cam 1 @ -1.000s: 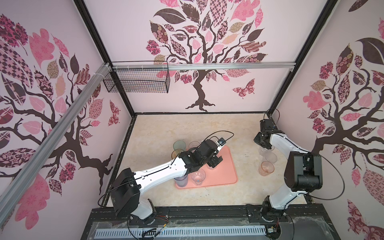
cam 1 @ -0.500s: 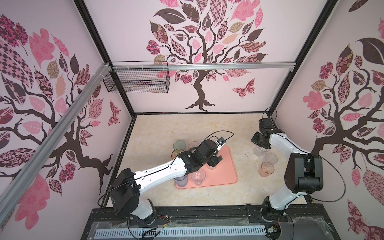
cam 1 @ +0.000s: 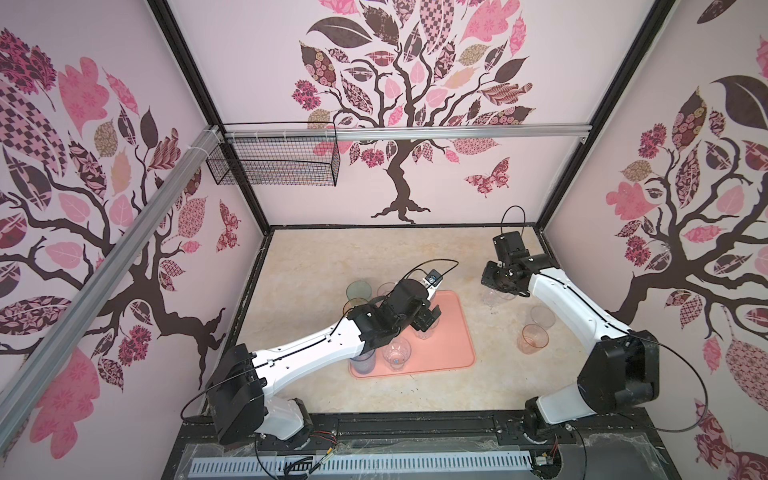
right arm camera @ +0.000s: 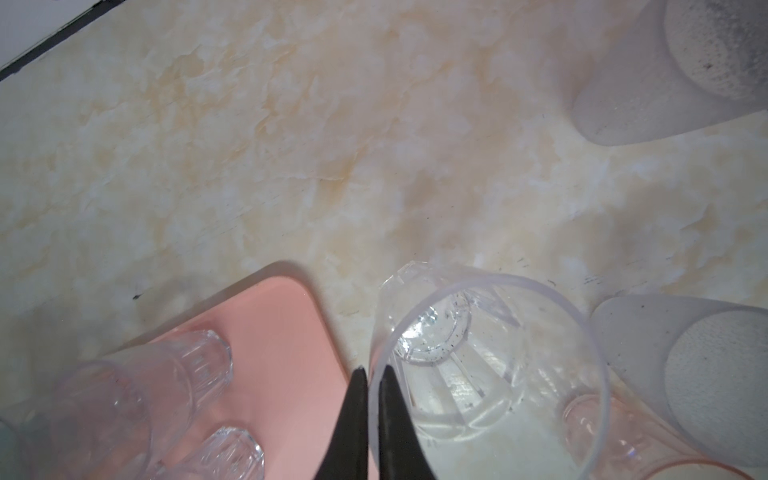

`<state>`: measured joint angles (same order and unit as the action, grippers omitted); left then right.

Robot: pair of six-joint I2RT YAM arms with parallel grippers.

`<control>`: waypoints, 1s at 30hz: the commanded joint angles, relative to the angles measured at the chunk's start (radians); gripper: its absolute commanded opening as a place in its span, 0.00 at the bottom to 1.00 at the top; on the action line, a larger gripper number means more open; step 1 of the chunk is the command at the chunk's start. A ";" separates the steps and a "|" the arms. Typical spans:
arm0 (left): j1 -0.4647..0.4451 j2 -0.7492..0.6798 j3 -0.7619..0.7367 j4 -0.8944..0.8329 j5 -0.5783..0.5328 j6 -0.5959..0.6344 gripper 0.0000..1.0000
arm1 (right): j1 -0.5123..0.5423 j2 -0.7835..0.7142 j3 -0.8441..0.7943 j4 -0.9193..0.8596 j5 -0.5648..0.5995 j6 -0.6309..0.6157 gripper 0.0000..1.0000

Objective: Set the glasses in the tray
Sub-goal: 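Grip the clear cup's rim with right gripper and lift it toward the tray, then lower the clear cup onto the tray edge nearest the robot with right gripper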

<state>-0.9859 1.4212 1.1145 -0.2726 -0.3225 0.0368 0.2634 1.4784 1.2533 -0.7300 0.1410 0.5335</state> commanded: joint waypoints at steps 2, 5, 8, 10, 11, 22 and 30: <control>0.006 -0.067 -0.041 -0.028 -0.052 -0.053 0.86 | 0.085 -0.083 0.030 -0.104 0.029 -0.008 0.00; 0.007 -0.107 -0.061 -0.048 -0.071 -0.084 0.86 | 0.135 -0.115 0.010 -0.133 0.028 0.006 0.00; 0.009 -0.150 -0.081 -0.069 -0.094 -0.112 0.86 | 0.203 -0.138 -0.001 -0.158 0.038 0.024 0.00; 0.008 -0.176 -0.091 -0.088 -0.115 -0.130 0.86 | 0.253 -0.142 -0.003 -0.178 0.053 0.035 0.00; 0.009 -0.188 -0.099 -0.099 -0.129 -0.140 0.86 | 0.280 -0.142 -0.007 -0.186 0.059 0.041 0.00; 0.049 -0.358 -0.193 -0.201 -0.211 -0.252 0.86 | 0.555 -0.142 -0.061 -0.201 0.109 0.145 0.00; 0.097 -0.468 -0.252 -0.247 -0.219 -0.278 0.86 | 0.710 -0.126 -0.113 -0.167 0.140 0.245 0.00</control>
<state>-0.8963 0.9726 0.8963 -0.4965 -0.5255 -0.2173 0.9401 1.3674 1.1419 -0.9020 0.2371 0.7212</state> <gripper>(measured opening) 0.859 0.073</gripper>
